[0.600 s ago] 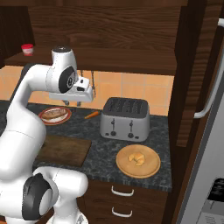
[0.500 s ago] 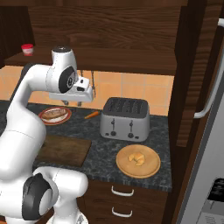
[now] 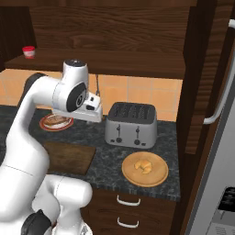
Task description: From the different types of pastries on the counter, select a croissant and place it on the cutting board. Then retrieve a jar of jam from the cabinet and place it alongside the croissant on the cutting board.
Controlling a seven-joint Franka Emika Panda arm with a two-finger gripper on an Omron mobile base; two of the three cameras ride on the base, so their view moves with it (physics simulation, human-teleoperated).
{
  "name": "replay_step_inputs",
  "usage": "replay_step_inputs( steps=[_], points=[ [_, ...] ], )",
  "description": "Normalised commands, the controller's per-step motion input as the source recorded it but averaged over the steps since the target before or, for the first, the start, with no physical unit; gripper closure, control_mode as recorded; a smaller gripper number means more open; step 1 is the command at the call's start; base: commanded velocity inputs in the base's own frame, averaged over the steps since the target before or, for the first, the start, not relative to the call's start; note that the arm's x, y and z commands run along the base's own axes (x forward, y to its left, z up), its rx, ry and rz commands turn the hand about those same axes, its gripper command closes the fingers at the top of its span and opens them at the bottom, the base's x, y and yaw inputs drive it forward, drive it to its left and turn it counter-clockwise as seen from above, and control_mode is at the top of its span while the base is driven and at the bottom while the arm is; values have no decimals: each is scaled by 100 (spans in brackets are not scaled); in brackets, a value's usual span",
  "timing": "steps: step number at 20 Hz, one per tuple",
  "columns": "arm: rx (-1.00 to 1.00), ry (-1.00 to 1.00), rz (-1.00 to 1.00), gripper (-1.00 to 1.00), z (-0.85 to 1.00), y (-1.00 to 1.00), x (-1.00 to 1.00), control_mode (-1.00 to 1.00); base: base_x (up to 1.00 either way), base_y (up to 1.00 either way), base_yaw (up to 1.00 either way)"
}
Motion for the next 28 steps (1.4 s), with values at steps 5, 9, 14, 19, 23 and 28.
replay_step_inputs(
  steps=[5,9,14,19,23,28],
  points=[
    [8,-4,9,-100,-52,-72,-18,-100,0,0,0],
    [6,-7,20,-100,-42,-57,14,-100,0,0,0],
    [1,-2,18,-100,-21,-41,23,-100,0,0,0],
    [0,6,3,-100,-26,-42,10,-100,0,0,0],
    [-3,1,2,-100,-55,-66,6,-100,0,0,0],
    [-11,0,1,-100,-61,-56,19,-100,0,0,0]
  ],
)
